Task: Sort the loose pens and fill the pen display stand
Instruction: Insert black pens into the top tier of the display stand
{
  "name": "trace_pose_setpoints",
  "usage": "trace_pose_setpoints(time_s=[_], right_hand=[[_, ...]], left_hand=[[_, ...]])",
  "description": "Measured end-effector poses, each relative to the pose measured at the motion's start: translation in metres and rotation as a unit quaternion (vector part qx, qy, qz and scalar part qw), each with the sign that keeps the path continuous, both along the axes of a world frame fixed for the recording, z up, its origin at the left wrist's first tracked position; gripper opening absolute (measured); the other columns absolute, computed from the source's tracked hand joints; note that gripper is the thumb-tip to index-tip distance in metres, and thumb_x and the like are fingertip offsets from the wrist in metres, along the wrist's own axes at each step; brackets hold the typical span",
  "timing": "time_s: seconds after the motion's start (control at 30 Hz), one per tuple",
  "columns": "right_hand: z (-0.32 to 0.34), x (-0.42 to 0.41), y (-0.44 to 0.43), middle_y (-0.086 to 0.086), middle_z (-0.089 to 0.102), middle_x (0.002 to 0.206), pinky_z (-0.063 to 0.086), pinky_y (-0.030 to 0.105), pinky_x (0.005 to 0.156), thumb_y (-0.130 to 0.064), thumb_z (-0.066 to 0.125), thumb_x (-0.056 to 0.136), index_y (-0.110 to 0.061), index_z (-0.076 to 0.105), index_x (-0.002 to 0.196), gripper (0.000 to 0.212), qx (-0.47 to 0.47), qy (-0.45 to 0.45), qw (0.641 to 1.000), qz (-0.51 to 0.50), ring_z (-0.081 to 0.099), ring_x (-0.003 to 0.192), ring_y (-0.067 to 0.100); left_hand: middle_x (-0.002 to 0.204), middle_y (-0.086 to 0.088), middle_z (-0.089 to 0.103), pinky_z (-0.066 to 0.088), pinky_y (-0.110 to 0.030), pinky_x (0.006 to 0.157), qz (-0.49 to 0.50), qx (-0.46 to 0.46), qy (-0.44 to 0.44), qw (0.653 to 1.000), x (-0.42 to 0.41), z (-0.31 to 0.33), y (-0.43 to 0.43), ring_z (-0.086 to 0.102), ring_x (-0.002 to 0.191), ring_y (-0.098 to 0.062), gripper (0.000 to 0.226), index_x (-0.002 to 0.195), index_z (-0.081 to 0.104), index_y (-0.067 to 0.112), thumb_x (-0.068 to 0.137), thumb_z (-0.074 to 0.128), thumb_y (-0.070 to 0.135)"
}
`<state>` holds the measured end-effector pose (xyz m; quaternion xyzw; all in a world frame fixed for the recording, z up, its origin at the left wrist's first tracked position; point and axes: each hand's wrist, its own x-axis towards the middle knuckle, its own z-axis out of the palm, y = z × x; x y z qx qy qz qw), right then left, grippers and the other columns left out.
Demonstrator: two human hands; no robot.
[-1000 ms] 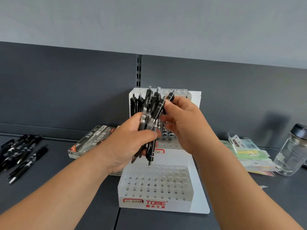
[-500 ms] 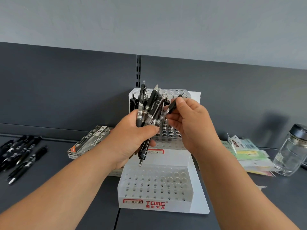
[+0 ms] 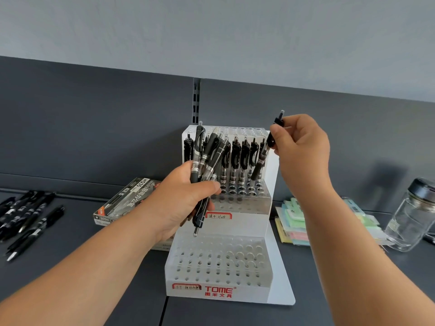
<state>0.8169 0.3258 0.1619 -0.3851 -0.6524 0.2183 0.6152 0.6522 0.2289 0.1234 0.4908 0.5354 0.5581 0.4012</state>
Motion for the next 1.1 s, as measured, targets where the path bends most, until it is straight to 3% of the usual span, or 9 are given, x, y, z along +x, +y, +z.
trace_pose_setpoints(time_s=[0.2, 0.3, 0.57, 0.67, 0.77, 0.8, 0.87, 0.97, 1.1], right_hand=[[-0.008, -0.007, 0.009, -0.006, 0.065, 0.08, 0.055, 0.035, 0.073, -0.023, 0.059, 0.092, -0.024, 0.061, 0.091, 0.002, -0.018, -0.053, 0.998, -0.006, 0.061, 0.073, 0.014], [-0.019, -0.01, 0.012, -0.005, 0.064, 0.077, 0.054, 0.035, 0.074, -0.024, 0.06, 0.092, -0.02, 0.062, 0.094, 0.006, -0.043, -0.108, 0.993, -0.011, 0.061, 0.075, 0.015], [-0.031, -0.014, 0.008, -0.008, 0.055, 0.069, 0.04, 0.022, 0.056, -0.027, 0.06, 0.092, -0.015, 0.055, 0.091, 0.013, -0.055, -0.154, 0.985, -0.058, 0.05, 0.062, 0.008], [-0.027, -0.014, 0.005, -0.005, 0.057, 0.076, 0.042, 0.028, 0.061, -0.027, 0.061, 0.091, -0.013, 0.056, 0.092, 0.015, -0.061, -0.186, 0.979, -0.062, 0.053, 0.071, 0.014], [-0.023, -0.014, -0.006, -0.009, 0.053, 0.094, 0.04, 0.025, 0.073, -0.027, 0.064, 0.088, -0.018, 0.057, 0.099, 0.016, 0.017, -0.206, 0.974, -0.096, 0.052, 0.088, 0.013], [-0.021, -0.015, -0.013, -0.011, 0.054, 0.094, 0.041, 0.024, 0.074, -0.028, 0.064, 0.088, -0.021, 0.057, 0.1, 0.015, 0.025, -0.182, 0.98, -0.079, 0.053, 0.086, 0.011], [-0.019, -0.019, -0.022, -0.01, 0.061, 0.091, 0.045, 0.022, 0.07, -0.029, 0.062, 0.09, -0.022, 0.058, 0.101, 0.014, -0.059, -0.098, 0.993, 0.034, 0.058, 0.079, 0.007], [-0.021, -0.025, -0.028, 0.001, 0.07, 0.091, 0.046, 0.026, 0.064, -0.021, 0.059, 0.093, -0.018, 0.061, 0.107, 0.016, -0.249, 0.021, 0.937, 0.244, 0.062, 0.073, 0.014], [-0.021, -0.022, -0.026, -0.001, 0.068, 0.072, 0.046, 0.024, 0.058, -0.006, 0.055, 0.093, -0.014, 0.061, 0.092, 0.01, -0.291, 0.104, 0.896, 0.32, 0.06, 0.061, 0.013]], left_hand=[[0.088, -0.006, 0.063, 0.05, -0.024, 0.053, -0.008, 0.0, 0.006, 1.0, -0.003, -0.002, 0.002, 0.059, 0.059, -0.008, 0.018, 0.105, 0.056, 0.01, 0.088, 0.062, 0.01], [0.088, -0.006, 0.063, 0.048, -0.022, 0.052, -0.012, 0.0, 0.007, 1.0, -0.005, -0.001, 0.002, 0.06, 0.059, -0.008, 0.017, 0.104, 0.056, 0.01, 0.088, 0.062, 0.01], [0.087, -0.005, 0.064, 0.049, -0.023, 0.054, -0.014, -0.006, 0.008, 1.0, -0.005, 0.0, 0.003, 0.061, 0.06, -0.008, 0.015, 0.102, 0.057, 0.011, 0.087, 0.063, 0.011], [0.083, -0.003, 0.069, 0.051, -0.023, 0.053, -0.02, -0.009, -0.008, 1.0, -0.003, 0.001, 0.003, 0.062, 0.06, -0.008, 0.012, 0.099, 0.06, 0.011, 0.087, 0.063, 0.011], [0.078, -0.001, 0.071, 0.051, -0.022, 0.052, -0.034, -0.009, -0.029, 0.999, -0.001, 0.004, 0.002, 0.062, 0.059, -0.008, 0.01, 0.098, 0.062, 0.011, 0.087, 0.063, 0.012], [0.077, 0.0, 0.071, 0.051, -0.022, 0.052, -0.038, -0.007, -0.034, 0.999, -0.001, 0.004, 0.002, 0.062, 0.059, -0.009, 0.009, 0.097, 0.063, 0.012, 0.087, 0.063, 0.012], [0.077, 0.0, 0.071, 0.05, -0.024, 0.055, -0.047, -0.003, -0.043, 0.998, 0.001, 0.005, 0.003, 0.061, 0.06, -0.01, 0.009, 0.097, 0.064, 0.013, 0.088, 0.062, 0.014], [0.078, -0.001, 0.07, 0.048, -0.027, 0.057, -0.06, 0.001, -0.056, 0.997, 0.003, 0.005, 0.005, 0.06, 0.06, -0.012, 0.013, 0.1, 0.065, 0.014, 0.087, 0.061, 0.016], [0.076, -0.001, 0.07, 0.049, -0.025, 0.055, -0.073, -0.005, -0.064, 0.995, 0.004, 0.006, 0.006, 0.061, 0.06, -0.013, 0.011, 0.095, 0.065, 0.017, 0.084, 0.063, 0.017]])
